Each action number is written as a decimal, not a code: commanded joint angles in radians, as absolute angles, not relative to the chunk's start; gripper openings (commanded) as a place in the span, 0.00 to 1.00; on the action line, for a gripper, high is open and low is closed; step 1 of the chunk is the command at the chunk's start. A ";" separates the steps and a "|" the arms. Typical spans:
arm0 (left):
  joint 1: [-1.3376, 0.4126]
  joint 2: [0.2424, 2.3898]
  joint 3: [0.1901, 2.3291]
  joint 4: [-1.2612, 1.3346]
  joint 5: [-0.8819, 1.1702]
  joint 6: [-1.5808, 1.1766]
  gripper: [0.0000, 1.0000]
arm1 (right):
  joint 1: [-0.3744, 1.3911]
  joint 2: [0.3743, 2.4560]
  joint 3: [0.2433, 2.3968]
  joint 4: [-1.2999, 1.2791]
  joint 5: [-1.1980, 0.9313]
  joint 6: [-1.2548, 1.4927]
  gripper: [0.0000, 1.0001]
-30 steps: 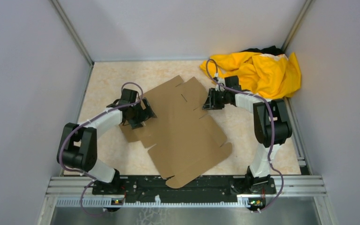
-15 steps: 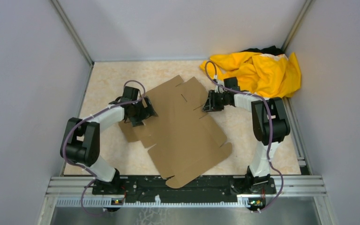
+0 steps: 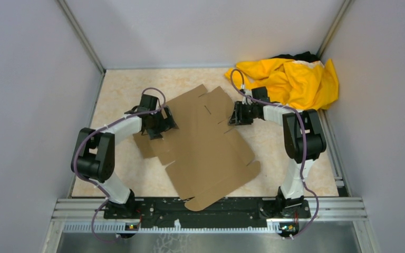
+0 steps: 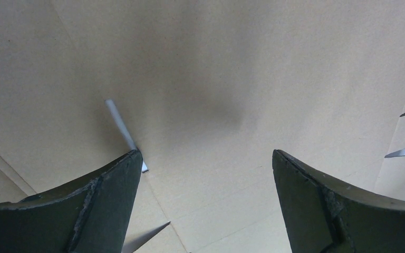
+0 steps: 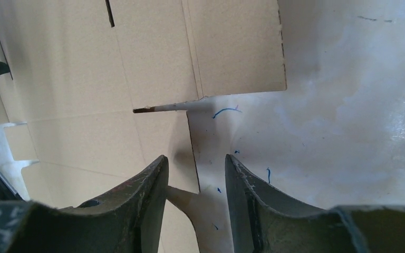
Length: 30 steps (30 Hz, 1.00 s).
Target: Fold the paper box
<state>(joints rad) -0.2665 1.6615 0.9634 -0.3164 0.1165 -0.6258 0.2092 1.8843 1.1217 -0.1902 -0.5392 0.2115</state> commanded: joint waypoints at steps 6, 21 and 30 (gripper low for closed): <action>-0.261 1.723 1.020 -0.313 0.128 -0.578 0.98 | 0.216 1.871 1.147 -0.100 -0.649 0.225 0.43; -0.260 1.828 1.129 -0.330 0.169 -0.532 0.98 | 0.227 1.901 1.143 -0.108 -0.712 0.215 0.32; -0.261 1.885 1.202 -0.342 0.190 -0.506 0.98 | 0.224 1.884 1.105 -0.104 -0.656 0.228 0.43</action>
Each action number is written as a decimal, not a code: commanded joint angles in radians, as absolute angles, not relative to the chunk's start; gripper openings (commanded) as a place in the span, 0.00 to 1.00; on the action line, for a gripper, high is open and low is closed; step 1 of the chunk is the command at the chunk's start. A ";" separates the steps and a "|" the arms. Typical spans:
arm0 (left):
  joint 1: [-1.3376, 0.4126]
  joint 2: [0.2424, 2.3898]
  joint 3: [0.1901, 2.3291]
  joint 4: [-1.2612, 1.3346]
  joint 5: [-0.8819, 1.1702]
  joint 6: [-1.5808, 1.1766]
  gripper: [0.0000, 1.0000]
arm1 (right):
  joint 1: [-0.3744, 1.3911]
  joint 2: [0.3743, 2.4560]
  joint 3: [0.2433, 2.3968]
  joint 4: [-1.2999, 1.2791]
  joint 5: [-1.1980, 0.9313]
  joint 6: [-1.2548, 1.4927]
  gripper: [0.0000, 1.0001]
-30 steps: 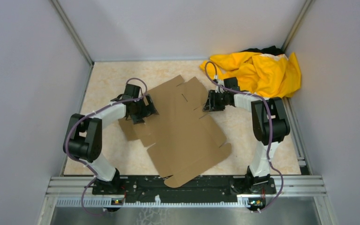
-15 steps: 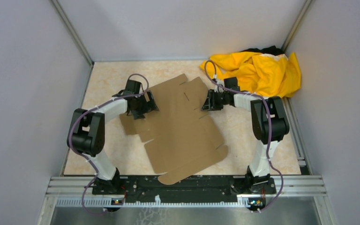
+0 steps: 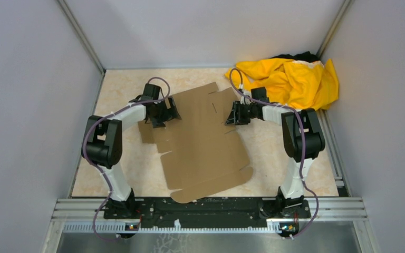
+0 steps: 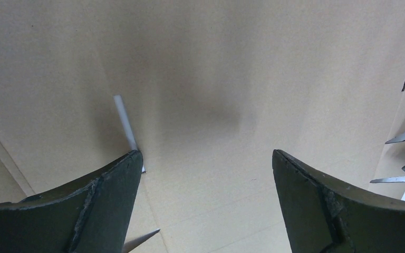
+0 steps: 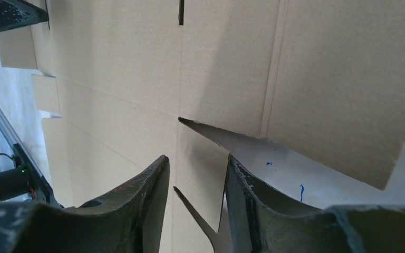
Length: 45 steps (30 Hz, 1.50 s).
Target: Fold the paper box
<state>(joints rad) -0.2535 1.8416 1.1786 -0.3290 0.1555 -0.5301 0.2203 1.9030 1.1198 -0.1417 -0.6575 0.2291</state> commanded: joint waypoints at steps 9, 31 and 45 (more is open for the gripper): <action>-0.261 1.906 1.245 -0.347 0.210 -0.488 0.98 | 0.222 1.868 1.099 -0.082 -0.654 0.248 0.01; -0.216 1.515 0.998 -0.442 0.235 -0.472 0.36 | 0.198 1.762 1.087 -0.198 -0.467 0.251 0.00; -0.214 1.450 0.884 -0.476 0.009 -0.494 0.13 | 0.198 1.735 1.060 -0.186 -0.489 0.264 0.13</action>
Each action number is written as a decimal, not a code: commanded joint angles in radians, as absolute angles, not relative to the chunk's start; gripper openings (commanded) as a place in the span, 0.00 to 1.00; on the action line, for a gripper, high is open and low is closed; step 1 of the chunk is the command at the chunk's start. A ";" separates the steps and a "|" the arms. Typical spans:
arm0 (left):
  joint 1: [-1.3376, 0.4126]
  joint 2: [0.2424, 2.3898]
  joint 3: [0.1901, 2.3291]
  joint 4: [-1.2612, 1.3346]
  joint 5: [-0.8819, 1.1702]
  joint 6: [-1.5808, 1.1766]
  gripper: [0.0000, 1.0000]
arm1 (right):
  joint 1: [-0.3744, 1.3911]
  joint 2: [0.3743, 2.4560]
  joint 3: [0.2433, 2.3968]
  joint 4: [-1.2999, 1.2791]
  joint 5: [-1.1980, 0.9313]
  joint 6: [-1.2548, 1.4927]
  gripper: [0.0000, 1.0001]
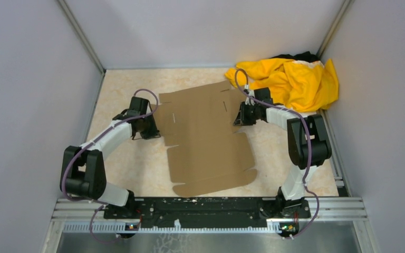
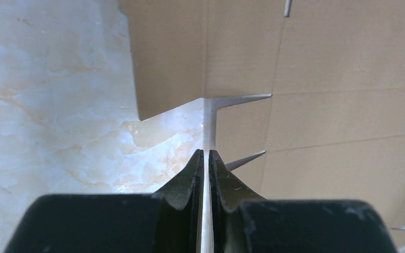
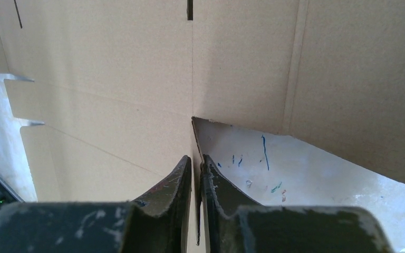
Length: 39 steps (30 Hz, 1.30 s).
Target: Fold the paper box
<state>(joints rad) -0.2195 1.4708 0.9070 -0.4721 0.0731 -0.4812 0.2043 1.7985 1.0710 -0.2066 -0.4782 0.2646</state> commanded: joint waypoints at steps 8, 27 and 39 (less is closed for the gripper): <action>-0.212 1.469 0.866 -0.482 -0.049 -0.528 0.12 | 0.197 1.728 1.060 -0.187 -0.491 0.264 0.09; -0.246 1.610 0.875 -0.370 -0.019 -0.600 0.09 | 0.195 1.689 1.053 -0.200 -0.490 0.264 0.09; -0.349 1.659 0.978 -0.360 -0.005 -0.648 0.07 | 0.195 1.689 1.038 -0.196 -0.495 0.260 0.00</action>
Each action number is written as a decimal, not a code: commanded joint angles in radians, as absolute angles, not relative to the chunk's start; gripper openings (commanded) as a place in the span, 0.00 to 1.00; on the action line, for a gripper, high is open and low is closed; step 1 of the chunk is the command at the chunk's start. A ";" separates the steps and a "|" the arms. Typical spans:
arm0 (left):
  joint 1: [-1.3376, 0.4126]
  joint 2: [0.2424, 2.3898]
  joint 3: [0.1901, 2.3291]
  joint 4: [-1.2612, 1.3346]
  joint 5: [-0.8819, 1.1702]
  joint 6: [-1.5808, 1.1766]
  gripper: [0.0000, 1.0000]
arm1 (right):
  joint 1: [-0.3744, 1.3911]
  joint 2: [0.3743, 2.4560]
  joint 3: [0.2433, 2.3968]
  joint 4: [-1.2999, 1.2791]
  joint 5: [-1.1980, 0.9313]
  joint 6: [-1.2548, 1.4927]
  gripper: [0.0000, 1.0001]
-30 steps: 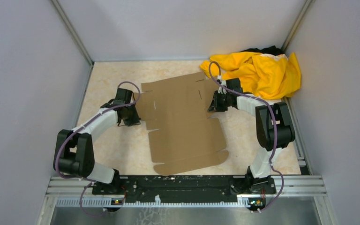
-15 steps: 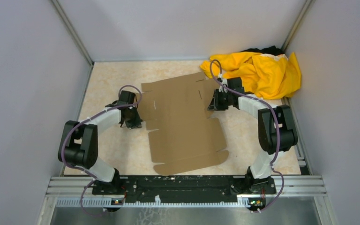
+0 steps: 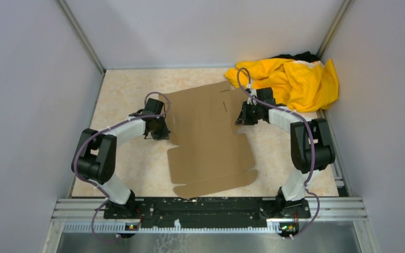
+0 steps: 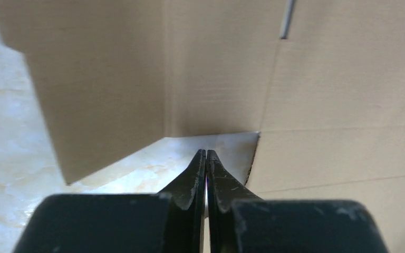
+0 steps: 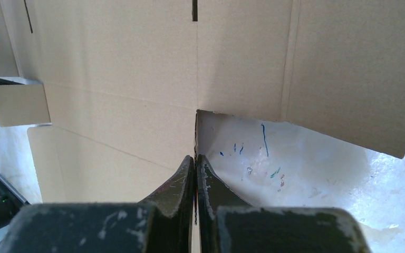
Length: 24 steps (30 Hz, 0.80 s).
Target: Fold the paper box
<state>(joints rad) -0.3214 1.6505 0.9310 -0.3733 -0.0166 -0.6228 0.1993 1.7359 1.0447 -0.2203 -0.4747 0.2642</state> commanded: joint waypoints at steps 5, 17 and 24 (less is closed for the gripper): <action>-0.376 1.658 1.019 -0.380 -0.011 -0.653 0.07 | 0.195 1.688 1.030 -0.193 -0.496 0.259 0.00; -0.460 1.709 1.069 -0.391 -0.005 -0.681 0.08 | 0.196 1.688 1.020 -0.192 -0.498 0.261 0.00; -0.507 1.716 1.013 -0.368 -0.005 -0.702 0.08 | 0.197 1.684 1.002 -0.185 -0.491 0.267 0.00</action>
<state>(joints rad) -0.4831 1.7077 1.0412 -0.3794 -0.0151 -0.6777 0.1997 1.7344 1.0138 -0.2070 -0.4789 0.2638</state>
